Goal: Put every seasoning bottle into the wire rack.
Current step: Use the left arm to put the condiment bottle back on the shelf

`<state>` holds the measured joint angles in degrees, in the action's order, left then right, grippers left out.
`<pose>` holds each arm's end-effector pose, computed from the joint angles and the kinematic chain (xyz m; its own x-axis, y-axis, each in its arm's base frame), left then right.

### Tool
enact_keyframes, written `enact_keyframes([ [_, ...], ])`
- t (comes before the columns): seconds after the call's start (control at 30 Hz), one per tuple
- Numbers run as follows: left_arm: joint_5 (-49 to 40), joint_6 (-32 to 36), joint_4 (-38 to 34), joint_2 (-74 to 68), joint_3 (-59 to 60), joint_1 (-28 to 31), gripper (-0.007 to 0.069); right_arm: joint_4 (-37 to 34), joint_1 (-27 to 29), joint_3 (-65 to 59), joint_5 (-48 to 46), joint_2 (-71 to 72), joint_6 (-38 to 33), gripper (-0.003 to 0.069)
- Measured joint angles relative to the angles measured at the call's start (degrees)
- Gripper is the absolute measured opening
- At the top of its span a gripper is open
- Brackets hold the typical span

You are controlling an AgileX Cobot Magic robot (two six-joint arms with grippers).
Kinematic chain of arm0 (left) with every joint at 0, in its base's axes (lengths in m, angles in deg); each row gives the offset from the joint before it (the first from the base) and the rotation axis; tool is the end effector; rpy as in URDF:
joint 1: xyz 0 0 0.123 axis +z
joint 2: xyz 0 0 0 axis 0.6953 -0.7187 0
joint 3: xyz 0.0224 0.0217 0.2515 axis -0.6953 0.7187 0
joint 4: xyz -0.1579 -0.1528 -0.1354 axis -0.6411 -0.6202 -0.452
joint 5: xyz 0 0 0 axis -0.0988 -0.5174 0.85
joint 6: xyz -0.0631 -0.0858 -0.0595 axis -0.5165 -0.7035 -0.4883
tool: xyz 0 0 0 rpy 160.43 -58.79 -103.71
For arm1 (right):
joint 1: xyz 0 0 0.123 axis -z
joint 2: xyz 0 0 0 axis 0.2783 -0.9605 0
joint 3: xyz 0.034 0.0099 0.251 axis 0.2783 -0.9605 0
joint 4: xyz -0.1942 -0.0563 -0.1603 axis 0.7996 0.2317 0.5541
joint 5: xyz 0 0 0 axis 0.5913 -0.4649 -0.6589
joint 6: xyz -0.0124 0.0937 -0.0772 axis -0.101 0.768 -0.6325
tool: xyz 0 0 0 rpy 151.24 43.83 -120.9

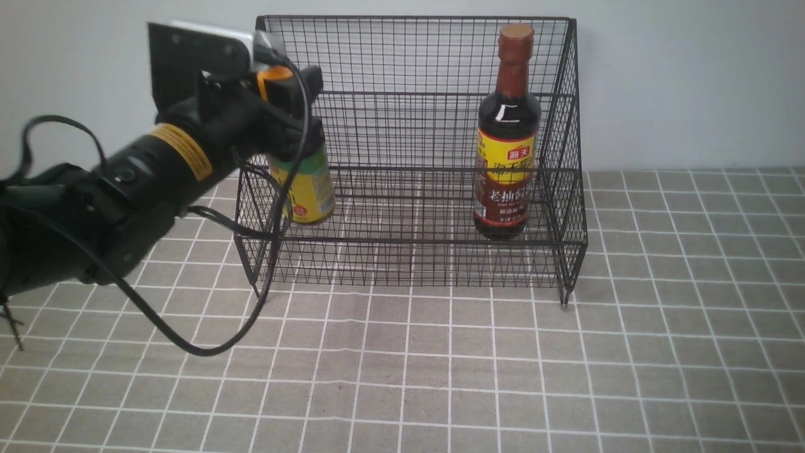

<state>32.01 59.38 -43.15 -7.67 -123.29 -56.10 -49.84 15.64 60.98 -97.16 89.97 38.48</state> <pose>0.3803 -0.1210 0.2275 -0.0618 -0.0895 -0.9941 0.5062 0.8555 -0.1085 0.1202 -0.0008 0.1643 -0.2945 0.0757 -0.9526 0.0295 0.9971 0.0702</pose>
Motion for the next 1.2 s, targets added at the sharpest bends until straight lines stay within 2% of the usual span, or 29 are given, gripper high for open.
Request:
enact_keyframes([
  [0.3,-0.7,-0.3,7.5,-3.5,-0.1,0.0,0.0269,0.0,0.0,0.0,0.0,0.0,0.0,-0.0014],
  [0.63,-3.2,-2.3,10.7,-7.0,-0.4,0.0,0.0269,0.0,0.0,0.0,0.0,0.0,0.0,-0.0014],
  [0.73,-3.9,-3.7,11.4,-6.8,-0.4,0.0,0.0292,0.0,0.0,0.0,0.0,0.0,0.0,-0.0014],
  [0.9,-12.1,-8.2,15.1,-2.4,-0.5,0.0,0.0428,0.0,0.0,0.0,0.0,0.0,0.0,-0.0015],
  [1.2,-25.1,-13.2,18.8,8.4,-0.5,0.0,0.0444,0.0,0.0,0.0,0.0,0.0,0.2,-0.0015],
])
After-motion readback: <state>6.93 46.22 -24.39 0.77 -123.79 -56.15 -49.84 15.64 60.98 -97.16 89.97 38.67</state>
